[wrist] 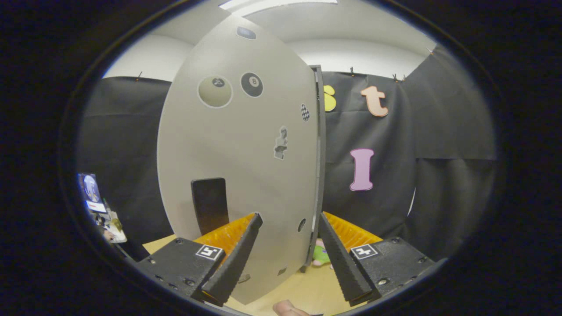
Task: Open the shoe cabinet door, grab the shoes and put them into the shoe cabinet, then close the shoe cabinet door.
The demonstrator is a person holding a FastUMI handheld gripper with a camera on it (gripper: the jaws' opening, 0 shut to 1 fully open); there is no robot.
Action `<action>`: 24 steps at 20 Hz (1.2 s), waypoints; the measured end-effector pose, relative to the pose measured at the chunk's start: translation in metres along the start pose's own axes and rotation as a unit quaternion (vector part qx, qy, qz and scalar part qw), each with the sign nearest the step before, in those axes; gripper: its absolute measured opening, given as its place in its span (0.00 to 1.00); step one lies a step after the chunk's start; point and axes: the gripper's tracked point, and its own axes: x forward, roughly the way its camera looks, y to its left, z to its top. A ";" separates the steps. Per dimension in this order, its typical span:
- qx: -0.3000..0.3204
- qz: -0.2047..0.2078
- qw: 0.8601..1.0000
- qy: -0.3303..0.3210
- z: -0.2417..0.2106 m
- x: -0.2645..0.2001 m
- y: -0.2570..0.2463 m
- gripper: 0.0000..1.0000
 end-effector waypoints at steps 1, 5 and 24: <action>-0.003 0.000 1.000 -0.003 0.002 0.002 0.004 0.92; -0.003 -0.008 1.000 -0.011 0.001 0.012 0.021 0.92; 0.035 -0.034 0.998 0.027 -0.050 0.072 0.110 0.94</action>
